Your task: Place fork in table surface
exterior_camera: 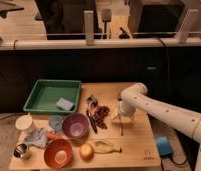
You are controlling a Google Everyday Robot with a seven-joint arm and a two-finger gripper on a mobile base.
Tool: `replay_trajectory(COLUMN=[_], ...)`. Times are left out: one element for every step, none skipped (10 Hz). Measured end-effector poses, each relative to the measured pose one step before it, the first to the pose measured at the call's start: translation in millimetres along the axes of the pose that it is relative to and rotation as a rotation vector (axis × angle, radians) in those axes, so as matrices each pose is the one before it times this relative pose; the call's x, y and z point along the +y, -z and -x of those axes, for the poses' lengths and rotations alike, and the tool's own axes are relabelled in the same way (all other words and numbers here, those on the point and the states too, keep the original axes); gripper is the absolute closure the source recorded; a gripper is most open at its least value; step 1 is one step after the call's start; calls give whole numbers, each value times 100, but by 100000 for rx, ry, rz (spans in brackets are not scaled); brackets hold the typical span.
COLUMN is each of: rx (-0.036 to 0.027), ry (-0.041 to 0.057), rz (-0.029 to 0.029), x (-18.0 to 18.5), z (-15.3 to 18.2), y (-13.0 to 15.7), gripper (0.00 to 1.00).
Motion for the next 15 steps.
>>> replay_trajectory(rx=[2486,1249,1512,42,-133,76,49,-56,-28,1,-1,-15,0,4,-1], ry=[-599,-35,-265,-18,266,-108,-116,226,164,-15,-6,32,-1,-27,28], rz=[-1567,-814,-1148,-143,-150,167,41,-35,-34,3,4,-2,1,1,1], x=[621,158,227,-18,-210,146,77,-136,-99,8,4,-17,1,11,-12], z=[-132,-128,-63,16,-17,19,8,-30,-24,2,2,-3,1,3,-4], y=[1311,527,348,8,-45,16,29,-34,-19,0,2,-7,2,3,-2], gripper=[20,20,20,20,20,20,20,20,20,20,20,20,20,20,20])
